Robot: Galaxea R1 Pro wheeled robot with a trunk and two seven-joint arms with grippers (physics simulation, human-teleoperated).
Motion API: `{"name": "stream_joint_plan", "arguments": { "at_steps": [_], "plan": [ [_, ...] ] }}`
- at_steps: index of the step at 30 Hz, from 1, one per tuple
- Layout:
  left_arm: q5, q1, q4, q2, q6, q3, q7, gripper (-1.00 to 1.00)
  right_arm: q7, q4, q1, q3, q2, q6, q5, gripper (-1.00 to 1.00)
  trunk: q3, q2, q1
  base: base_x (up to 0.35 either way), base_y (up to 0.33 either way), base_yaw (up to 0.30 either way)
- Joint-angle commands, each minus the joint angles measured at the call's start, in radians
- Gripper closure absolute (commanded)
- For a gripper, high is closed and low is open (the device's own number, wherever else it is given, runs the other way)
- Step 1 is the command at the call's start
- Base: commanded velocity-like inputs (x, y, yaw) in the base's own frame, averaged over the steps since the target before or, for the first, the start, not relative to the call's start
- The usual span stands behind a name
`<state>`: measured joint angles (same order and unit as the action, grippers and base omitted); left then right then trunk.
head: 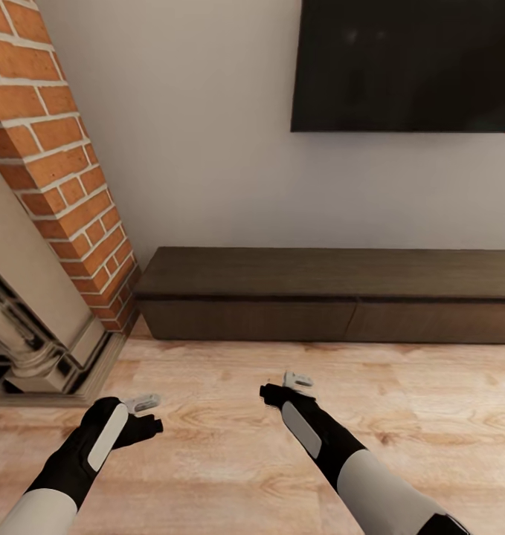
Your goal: Place each of the two pumpkins and all three candles from the living room inside a cabinet in the living room (use any cabinet), then make sure every cabinet is closed, and position the cauldron so it is next to a table in the living room.
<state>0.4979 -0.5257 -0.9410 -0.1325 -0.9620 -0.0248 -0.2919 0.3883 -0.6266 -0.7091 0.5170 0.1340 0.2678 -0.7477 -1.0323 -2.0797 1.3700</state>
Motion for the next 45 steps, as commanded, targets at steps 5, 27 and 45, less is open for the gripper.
{"name": "stream_joint_plan", "arguments": {
  "at_steps": [5, 27, 45],
  "plan": [
    [-0.019, 0.000, -0.003, -0.002, -0.031, 0.026, 0.019, -1.00, 0.032, -0.030, -0.001, 0.004, -0.001, -0.026, 0.022, -1.00, -0.001, 0.000, 0.000, 0.188, 0.012, 0.000],
    [-0.101, 0.000, -0.006, -0.136, -0.039, 0.040, 1.243, -1.00, -0.407, -0.027, -0.001, -0.302, -0.007, -0.051, -0.058, -1.00, -0.001, 0.000, 0.000, 0.047, 0.000, 0.000],
    [-0.096, 0.000, -0.004, -0.151, -0.040, 0.042, 1.336, -1.00, -0.533, -0.016, -0.001, -0.432, -0.010, -0.097, -0.273, -1.00, -0.057, -0.126, 0.069, 0.000, 0.000, 0.000]
  ]
}}
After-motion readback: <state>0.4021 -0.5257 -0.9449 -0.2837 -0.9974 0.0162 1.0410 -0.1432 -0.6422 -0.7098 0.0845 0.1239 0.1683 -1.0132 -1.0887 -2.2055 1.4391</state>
